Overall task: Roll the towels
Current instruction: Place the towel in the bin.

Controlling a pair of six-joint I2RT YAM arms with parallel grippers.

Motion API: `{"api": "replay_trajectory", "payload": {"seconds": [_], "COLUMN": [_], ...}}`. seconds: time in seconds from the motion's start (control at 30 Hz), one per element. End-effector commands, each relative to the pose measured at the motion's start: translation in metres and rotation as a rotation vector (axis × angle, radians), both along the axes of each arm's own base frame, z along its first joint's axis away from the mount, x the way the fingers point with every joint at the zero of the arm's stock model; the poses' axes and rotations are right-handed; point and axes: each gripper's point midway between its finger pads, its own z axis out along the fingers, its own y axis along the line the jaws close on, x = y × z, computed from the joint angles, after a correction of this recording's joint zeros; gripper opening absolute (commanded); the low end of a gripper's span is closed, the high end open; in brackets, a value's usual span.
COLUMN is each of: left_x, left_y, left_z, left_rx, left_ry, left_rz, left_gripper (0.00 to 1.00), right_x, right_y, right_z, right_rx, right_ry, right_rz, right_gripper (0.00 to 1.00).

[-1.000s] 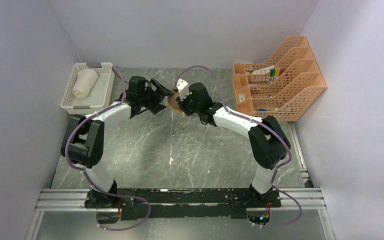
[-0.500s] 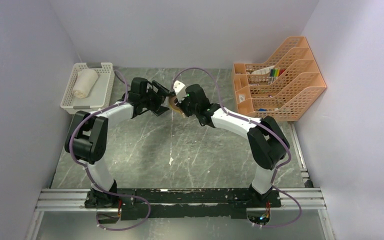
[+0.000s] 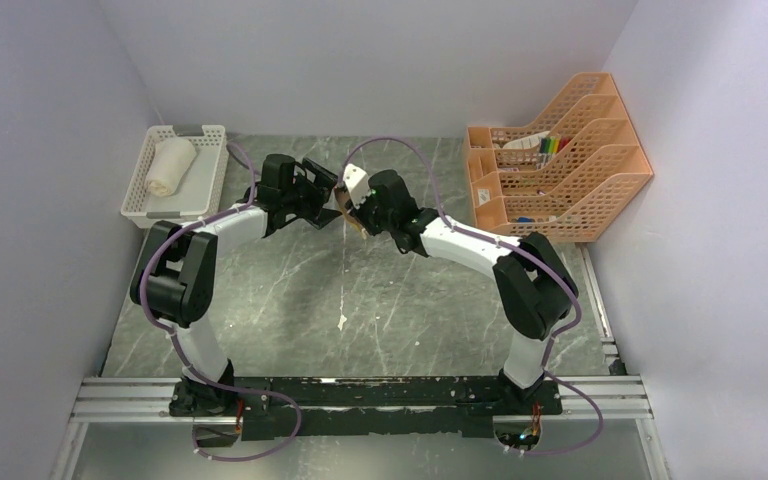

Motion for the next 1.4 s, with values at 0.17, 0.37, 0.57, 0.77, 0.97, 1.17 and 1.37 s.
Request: {"api": "replay_trajectory", "payload": {"seconds": [0.17,0.37,0.57,0.77,0.97,1.17,1.37], "left_x": [0.006,0.007,0.004,0.003,0.001,-0.003,-0.002], "left_y": [-0.004,-0.006,-0.006,0.001,0.009,0.005,-0.003], "left_z": [0.007,0.007,0.009,0.014,0.023,0.023,0.018], "left_rx": [-0.021,-0.022,-0.033,-0.023,0.006,-0.017,-0.024], "left_ry": [-0.017,-0.021,-0.034,-0.065,-0.125,-0.173,-0.212], "left_rz": [0.012,0.008,0.003,0.03,0.047,0.009,-0.051], "left_gripper": [1.0,1.0,0.99,0.88,0.69,0.38,0.07], "right_x": [-0.004,-0.017,-0.027,-0.025,-0.019,-0.021,-0.022], "right_y": [0.021,0.035,0.044,0.039,0.033,0.036,0.038], "right_z": [0.016,0.017,0.007,0.0,-0.013,-0.011,-0.008], "right_rx": [0.065,0.129,0.167,0.247,0.267,0.308,0.317], "right_ry": [-0.024,0.022,0.097,0.2,0.28,0.311,0.321], "right_rz": [0.081,0.162,0.221,0.224,0.184,0.203,0.213], "right_gripper": [0.0,0.0,0.0,0.0,0.0,0.0,0.11]}}
